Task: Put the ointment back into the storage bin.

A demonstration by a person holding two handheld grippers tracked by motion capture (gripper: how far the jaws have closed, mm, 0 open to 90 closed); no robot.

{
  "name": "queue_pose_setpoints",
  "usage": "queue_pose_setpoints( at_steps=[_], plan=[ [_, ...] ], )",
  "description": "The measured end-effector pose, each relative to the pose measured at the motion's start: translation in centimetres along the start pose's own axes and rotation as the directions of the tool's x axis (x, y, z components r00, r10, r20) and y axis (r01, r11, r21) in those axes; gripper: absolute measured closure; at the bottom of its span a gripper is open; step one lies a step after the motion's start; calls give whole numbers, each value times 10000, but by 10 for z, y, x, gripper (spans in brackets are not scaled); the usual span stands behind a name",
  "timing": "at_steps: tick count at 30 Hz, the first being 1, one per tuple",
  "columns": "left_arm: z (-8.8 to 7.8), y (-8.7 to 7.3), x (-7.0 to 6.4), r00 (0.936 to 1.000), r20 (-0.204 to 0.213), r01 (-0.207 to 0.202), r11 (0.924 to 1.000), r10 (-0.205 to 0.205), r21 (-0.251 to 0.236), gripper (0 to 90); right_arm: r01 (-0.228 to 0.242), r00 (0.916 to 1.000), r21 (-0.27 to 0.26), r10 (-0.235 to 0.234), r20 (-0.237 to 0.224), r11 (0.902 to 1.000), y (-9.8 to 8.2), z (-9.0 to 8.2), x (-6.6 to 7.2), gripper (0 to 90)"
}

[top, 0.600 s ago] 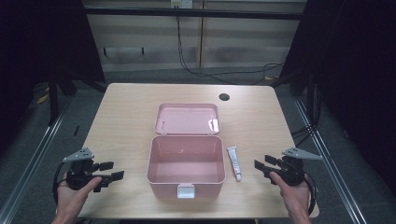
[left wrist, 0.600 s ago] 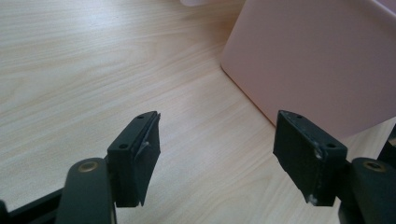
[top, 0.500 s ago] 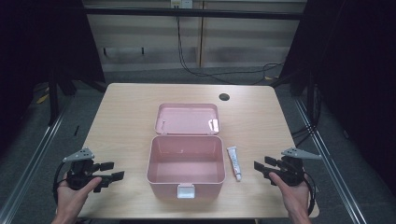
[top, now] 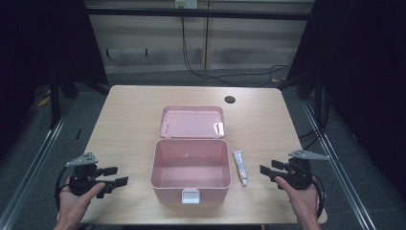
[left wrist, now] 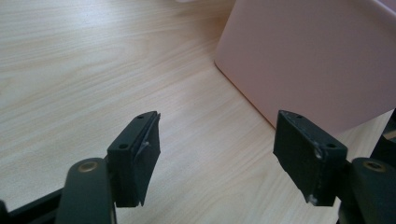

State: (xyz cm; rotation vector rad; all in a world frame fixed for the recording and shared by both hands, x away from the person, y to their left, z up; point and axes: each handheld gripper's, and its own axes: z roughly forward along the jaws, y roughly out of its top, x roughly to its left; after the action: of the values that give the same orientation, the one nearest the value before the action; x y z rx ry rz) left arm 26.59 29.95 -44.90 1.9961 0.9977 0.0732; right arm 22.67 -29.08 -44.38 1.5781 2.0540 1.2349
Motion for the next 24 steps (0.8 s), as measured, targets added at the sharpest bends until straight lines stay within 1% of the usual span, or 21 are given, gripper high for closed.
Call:
queue_pose_setpoints(
  at_steps=[1, 4, 6, 7, 8, 9, 10, 11, 15, 17, 18, 20, 21, 22, 24],
  plan=[
    [0, 0, 0, 10000, 15, 28, 10000, -28, -8, 312, -35, 10000, 39, 35, -49, 10000, 1, 0, -1, 407],
    [0, -1, 1, 10000, -3, 53, 10000, -53, -9, 312, 173, 9998, 126, -174, 101, 9998, 6, 1, 0, 437],
    [0, 0, 1, 10000, -41, 26, 10000, -26, 13, 312, 236, 9997, 116, -237, 11, 9997, 9, 3, 1, 438],
    [1, -1, 1, 10000, -33, 20, 10000, -20, 51, 312, 324, 9994, 162, -325, 72, 9993, 11, 4, 2, 440],
    [1, -1, 1, 10000, -27, 95, 9999, -95, 48, 312, 380, 9992, 318, -385, 146, 9988, 12, 7, 3, 452],
    [1, -1, 2, 9999, -28, 118, 9999, -118, 45, 312, 427, 9991, 520, -429, 28, 9977, 14, 9, 4, 453],
    [1, -1, 2, 9999, -19, 123, 9999, -123, 36, 312, 408, 9990, 794, -393, -199, 9960, 17, 12, 5, 465],
    [0, -1, 3, 10000, -41, 89, 9999, -88, 54, 309, 402, 9990, 881, -384, -225, 9953, 18, 13, 5, 471],
    [0, -1, 3, 9999, -19, 163, 9999, -163, 0, 303, 153, 9998, 1296, -140, -106, 9914, 28, 18, 6, 513],
    [1, -1, 3, 9999, -18, 146, 9999, -146, 28, 303, -67, 9997, 1724, 105, -211, 9850, 34, 23, 7, 544],
    [1, -1, 3, 9999, 6, 126, 9999, -126, 60, 303, -71, 9997, 1840, 109, -198, 9829, 35, 24, 8, 545],
    [1, -1, 3, 9999, 41, 124, 9999, -125, 83, 304, -10, 9999, 2290, 34, -103, 9734, 38, 29, 10, 550],
    [1, -1, 3, 10000, 46, 80, 9999, -80, 115, 304, -63, 9998, 2469, 108, -168, 9690, 40, 31, 11, 549],
    [2, -1, 2, 9999, 70, 105, 9999, -106, 112, 304, -76, 9999, 2545, 112, -124, 9670, 41, 32, 12, 551],
    [2, 0, 2, 9999, 133, 45, 9999, -47, 145, 307, -61, 10000, 2844, 77, -46, 9587, 42, 34, 13, 548]
  ],
)
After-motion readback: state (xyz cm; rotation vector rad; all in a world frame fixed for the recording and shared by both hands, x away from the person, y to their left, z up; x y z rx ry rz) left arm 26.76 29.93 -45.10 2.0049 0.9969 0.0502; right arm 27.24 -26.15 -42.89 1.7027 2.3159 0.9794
